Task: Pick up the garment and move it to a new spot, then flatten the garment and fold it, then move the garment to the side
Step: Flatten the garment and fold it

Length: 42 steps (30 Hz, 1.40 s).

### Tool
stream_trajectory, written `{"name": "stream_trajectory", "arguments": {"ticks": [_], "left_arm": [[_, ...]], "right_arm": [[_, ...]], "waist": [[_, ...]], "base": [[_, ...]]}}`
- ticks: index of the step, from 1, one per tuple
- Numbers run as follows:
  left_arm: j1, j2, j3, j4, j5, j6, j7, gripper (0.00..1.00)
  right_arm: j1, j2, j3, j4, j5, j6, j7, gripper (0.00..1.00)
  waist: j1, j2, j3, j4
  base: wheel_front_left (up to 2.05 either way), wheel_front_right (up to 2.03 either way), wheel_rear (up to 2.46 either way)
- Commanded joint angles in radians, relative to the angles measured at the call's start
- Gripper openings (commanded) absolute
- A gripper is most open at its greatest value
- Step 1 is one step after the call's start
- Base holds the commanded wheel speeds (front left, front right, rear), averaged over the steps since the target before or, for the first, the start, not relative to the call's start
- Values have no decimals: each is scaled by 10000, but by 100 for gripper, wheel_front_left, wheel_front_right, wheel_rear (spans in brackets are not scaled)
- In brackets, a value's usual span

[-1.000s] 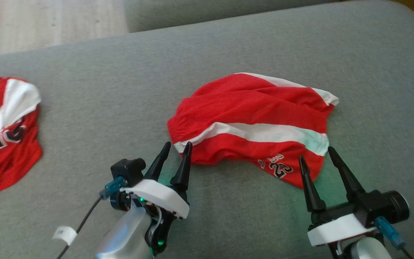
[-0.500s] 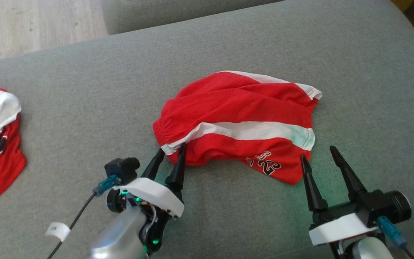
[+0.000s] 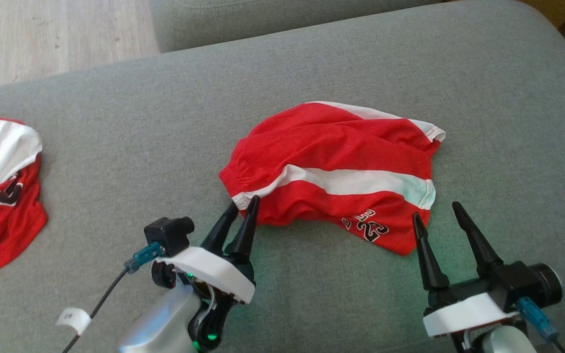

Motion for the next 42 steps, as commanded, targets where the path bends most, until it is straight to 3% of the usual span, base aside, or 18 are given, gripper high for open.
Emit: {"name": "stream_trajectory", "arguments": {"ticks": [1,2,4,9,15,18,28,34,39,40,42], "left_arm": [[-199,160,207,-368,-63,-59,-122,36],[-199,160,207,-368,-63,-59,-122,36],[-180,205,93,-486,-59,-59,-123,0],[-97,352,112,-734,95,-59,-123,0],[72,793,741,-1041,643,-59,-123,0],[76,1052,1114,-1180,789,-59,-123,0],[-427,1757,1065,-1536,723,-59,-124,0],[-608,1776,964,-1520,692,-59,-124,0],[-679,1721,842,-1449,659,-59,-124,0],[-686,1714,824,-1432,655,-59,-124,0],[-689,1698,790,-1402,629,-59,-124,0]], "right_arm": [[-123,-83,227,-275,34,73,-65,100],[-123,-83,227,-275,34,73,-65,100],[-114,-83,214,-264,21,73,-65,100],[-44,-83,170,-228,60,73,-65,100],[-45,-83,-248,260,1739,73,-65,100],[-233,-83,-363,649,2000,73,-65,100],[-1877,-83,-164,3121,2843,73,-65,100],[-3110,-83,462,4999,3917,73,-15,100],[-3656,-319,1160,5690,4781,73,85,100],[-3720,-388,1275,5758,4913,73,75,98],[-3814,-500,1466,5874,5158,73,49,72]], "waist": [[0,0,-28,-10],[0,0,-28,-10],[0,0,-57,-17],[0,0,-163,23],[0,0,-218,230],[0,0,-156,403],[0,0,249,888],[0,0,422,1045],[0,0,430,1163],[0,0,425,1178],[0,0,411,1202]], "base": [[0,0,0],[0,0,0],[0,0,0],[0,0,0],[0,0,0],[0,0,0],[0,0,0],[0,0,0],[0,0,0],[0,0,0],[0,0,0]]}}
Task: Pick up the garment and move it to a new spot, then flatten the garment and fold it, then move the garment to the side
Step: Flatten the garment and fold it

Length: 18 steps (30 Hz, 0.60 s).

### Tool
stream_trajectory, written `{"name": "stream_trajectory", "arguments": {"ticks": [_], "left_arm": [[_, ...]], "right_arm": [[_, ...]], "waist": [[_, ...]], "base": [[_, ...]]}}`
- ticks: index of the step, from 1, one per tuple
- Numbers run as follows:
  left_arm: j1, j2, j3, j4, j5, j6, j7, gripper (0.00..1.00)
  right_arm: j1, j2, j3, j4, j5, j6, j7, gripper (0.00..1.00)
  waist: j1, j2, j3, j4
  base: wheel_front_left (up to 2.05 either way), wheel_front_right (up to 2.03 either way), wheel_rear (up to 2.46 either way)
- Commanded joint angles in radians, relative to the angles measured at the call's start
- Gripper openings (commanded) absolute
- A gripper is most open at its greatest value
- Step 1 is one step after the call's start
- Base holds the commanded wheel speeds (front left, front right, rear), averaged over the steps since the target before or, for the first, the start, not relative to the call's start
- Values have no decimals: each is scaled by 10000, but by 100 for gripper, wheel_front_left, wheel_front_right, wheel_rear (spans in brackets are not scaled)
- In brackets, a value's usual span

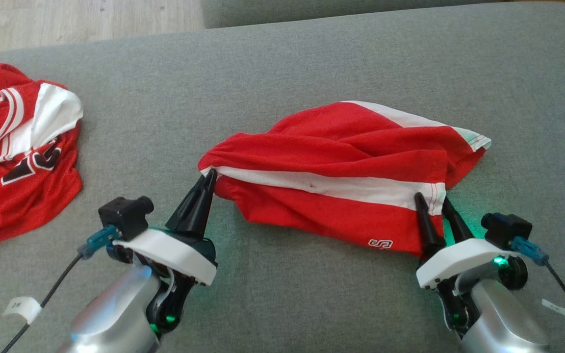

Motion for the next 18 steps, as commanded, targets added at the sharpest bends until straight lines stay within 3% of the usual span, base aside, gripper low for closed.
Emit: {"name": "stream_trajectory", "arguments": {"ticks": [1,4,5,7,12,18], "left_arm": [[-468,210,320,-193,-95,-59,-122,0],[-447,208,276,-181,-130,-59,-122,0],[-447,208,276,-181,-130,-59,-122,0],[-426,215,274,-169,-141,-59,-122,0],[-343,250,301,-126,-156,-59,-122,0],[-600,540,206,-820,-8,-59,-122,0]], "right_arm": [[-267,-101,349,-133,182,73,-67,58],[-358,-259,565,-21,356,73,-111,22],[-358,-259,565,-21,356,73,-111,22],[-389,-349,609,4,391,73,-135,0],[-250,-604,422,-362,129,73,-162,0],[105,-1033,-653,-2227,-716,73,-166,0]], "waist": [[-1,0,-18,16],[-1,0,-58,43],[-1,0,-58,43],[-1,0,-98,45],[-1,0,-324,-6],[-1,0,-627,-119]], "base": [[0,0,0],[0,0,0],[0,0,0],[0,0,0],[0,0,0],[0,0,0]]}}
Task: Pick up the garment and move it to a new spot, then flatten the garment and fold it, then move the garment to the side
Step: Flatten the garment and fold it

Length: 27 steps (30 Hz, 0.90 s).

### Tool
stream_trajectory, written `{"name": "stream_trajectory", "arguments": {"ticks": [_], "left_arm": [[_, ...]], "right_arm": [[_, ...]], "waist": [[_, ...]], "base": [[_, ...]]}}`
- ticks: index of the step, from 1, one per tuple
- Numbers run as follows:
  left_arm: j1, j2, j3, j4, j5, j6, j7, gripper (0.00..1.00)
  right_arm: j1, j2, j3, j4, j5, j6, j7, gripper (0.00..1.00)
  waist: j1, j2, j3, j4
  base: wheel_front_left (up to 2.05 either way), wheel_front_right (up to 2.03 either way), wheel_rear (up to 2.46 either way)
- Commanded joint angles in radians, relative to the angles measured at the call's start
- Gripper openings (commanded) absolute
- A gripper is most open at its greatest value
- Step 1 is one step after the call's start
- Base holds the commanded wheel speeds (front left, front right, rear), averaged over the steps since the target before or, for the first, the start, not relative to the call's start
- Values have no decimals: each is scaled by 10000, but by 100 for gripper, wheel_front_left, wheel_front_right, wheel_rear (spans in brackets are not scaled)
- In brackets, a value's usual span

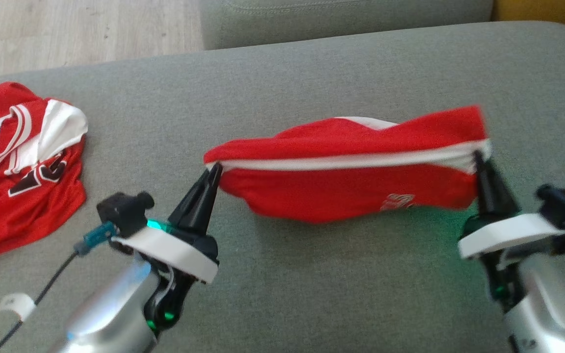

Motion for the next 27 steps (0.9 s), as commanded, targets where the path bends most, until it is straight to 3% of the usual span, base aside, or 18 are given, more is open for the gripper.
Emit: {"name": "stream_trajectory", "arguments": {"ticks": [1,8,12,16,19,23,27], "left_arm": [[-740,423,374,-593,110,-57,-124,0],[-3383,1097,100,-1620,539,-57,-12,0],[-5686,961,50,-873,710,-57,-26,0],[-7019,520,-92,52,428,-57,-84,0],[-6906,377,-390,377,240,-57,-112,0],[-4954,579,-1203,188,281,-57,-120,0],[-3239,691,-1218,-6,357,-57,-122,0]], "right_arm": [[-38,-279,-176,-808,-250,73,-135,0],[-1661,-1283,-663,-2692,-827,73,474,0],[-3638,-1784,-721,-2482,-915,73,737,0],[-5036,-1863,-582,-1604,-1057,73,687,0],[-5090,-1828,-159,-1053,-962,73,754,0],[-3639,-1813,571,-392,-369,73,1221,0],[-2350,-1778,721,-172,-92,73,1081,0]], "waist": [[0,0,-57,-58],[0,0,536,-213],[0,0,1230,-219],[0,0,1756,-130],[0,0,1898,-18],[0,0,1817,163],[0,0,1719,284]], "base": [[0,0,0],[0,0,0],[0,0,0],[0,0,0],[0,0,0],[0,0,0],[0,0,0]]}}
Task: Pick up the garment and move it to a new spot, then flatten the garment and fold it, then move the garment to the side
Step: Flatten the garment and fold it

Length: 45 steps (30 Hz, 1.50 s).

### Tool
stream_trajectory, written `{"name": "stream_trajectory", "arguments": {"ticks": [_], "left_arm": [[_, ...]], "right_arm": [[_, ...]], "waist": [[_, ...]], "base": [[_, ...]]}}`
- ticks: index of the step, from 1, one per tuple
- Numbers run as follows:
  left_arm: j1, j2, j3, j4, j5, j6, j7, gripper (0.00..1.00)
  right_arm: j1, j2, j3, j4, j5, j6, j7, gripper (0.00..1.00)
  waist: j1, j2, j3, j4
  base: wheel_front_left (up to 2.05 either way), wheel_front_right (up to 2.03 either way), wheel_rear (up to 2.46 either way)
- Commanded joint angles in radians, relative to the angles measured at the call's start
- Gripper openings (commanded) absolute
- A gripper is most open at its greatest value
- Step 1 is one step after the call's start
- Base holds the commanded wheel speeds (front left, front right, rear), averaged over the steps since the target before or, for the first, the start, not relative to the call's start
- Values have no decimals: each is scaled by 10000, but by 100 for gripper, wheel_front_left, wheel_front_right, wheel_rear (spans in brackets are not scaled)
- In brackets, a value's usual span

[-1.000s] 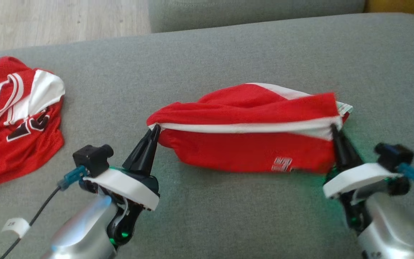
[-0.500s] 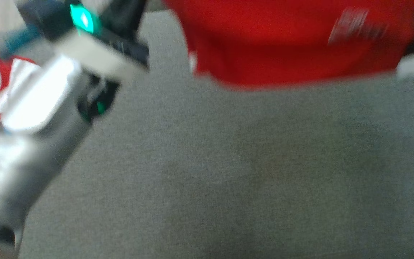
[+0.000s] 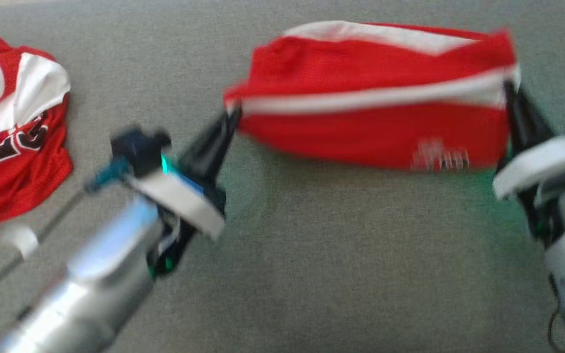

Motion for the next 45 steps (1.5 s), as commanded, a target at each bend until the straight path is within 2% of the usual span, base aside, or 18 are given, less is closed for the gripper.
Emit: {"name": "stream_trajectory", "arguments": {"ticks": [1,2,3,8,13,19,26,41,42,43,44,45], "left_arm": [[18,344,599,-385,184,17,-51,0],[333,321,720,-433,283,17,-51,0],[616,287,843,-488,403,17,-51,0],[1401,168,1252,-628,861,17,-52,0],[1884,231,1806,-402,1301,17,-52,0],[1985,227,2044,-270,1456,17,-52,0],[1764,17,1928,-227,1489,17,-52,0],[1656,-169,1876,-236,1418,17,-53,0],[1663,-172,1871,-235,1417,17,-53,0],[1669,-176,1865,-236,1411,17,-53,0],[1673,-177,1854,-238,1403,17,-53,0],[1668,-172,1840,-236,1402,17,-53,0]], "right_arm": [[298,9,52,-286,87,67,-248,12],[581,68,28,-297,111,67,-305,44],[859,121,-5,-337,133,67,-349,100],[2045,357,-190,-829,194,67,-340,100],[3326,521,-254,-2233,473,67,-108,100],[3569,359,-190,-3313,791,67,369,100],[3251,149,98,-3178,1320,67,1024,100],[2661,22,549,-2441,1790,67,703,100],[2610,20,618,-2413,1857,67,655,98],[2556,13,686,-2382,1914,67,602,69],[2502,-12,754,-2354,1937,67,533,23],[2450,-50,818,-2337,1925,67,454,0]], "waist": [[1,0,-61,80],[1,0,-90,116],[1,0,-116,147],[1,0,-188,280],[1,0,-221,367],[1,0,-230,426],[1,0,-111,646],[1,0,-20,939],[1,0,-27,935],[1,0,-39,931],[1,0,-50,926],[1,0,-65,921]], "base": [[0,0,0],[0,0,0],[0,0,0],[0,0,0],[0,0,0],[0,0,0],[0,0,0],[0,0,0],[0,0,0],[0,0,0],[0,0,0],[0,0,0]]}}
